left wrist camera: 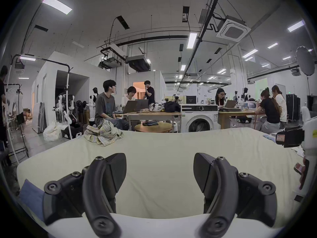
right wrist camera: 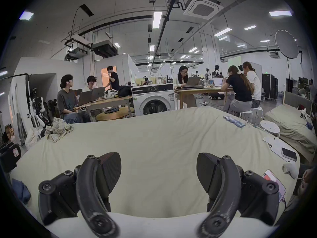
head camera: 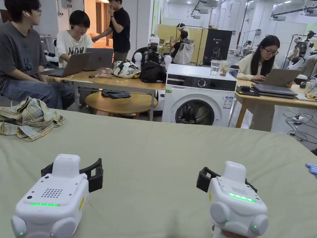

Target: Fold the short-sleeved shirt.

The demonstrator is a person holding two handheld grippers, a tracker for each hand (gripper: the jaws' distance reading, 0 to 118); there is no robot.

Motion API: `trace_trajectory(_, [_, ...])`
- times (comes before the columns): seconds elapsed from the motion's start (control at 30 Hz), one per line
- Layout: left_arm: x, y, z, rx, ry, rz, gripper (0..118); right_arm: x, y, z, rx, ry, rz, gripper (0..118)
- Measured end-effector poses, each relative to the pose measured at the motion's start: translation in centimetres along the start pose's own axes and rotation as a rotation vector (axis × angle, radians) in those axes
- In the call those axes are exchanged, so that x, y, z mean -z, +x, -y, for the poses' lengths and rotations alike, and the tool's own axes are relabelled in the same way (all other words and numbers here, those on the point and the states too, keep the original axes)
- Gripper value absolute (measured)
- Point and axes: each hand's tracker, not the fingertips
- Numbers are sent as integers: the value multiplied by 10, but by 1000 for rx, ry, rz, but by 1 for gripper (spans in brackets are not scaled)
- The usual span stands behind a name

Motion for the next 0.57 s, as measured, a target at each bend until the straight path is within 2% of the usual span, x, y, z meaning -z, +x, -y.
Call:
trace_trajectory(0.2, [0,2,-2,1,-8,14,81,-2,0,1,-7,-22,-3,92])
trace_trajectory(0.27, [0,2,-2,6,-8,20,81,0,3,2,4,-47,-34,92])
trace_trajectory(0.47, [0,3,-1,17,-11,25,81,3,4,3,-8,-27,-18,91])
trace_trajectory(0.5, [0,2,-2,15,-12,26,81,2,2,2,-15,-24,16,91])
trace_trajectory(0.57, [0,1,-2,9,-12,30,81,-4,1,0,22,-9,-4,92])
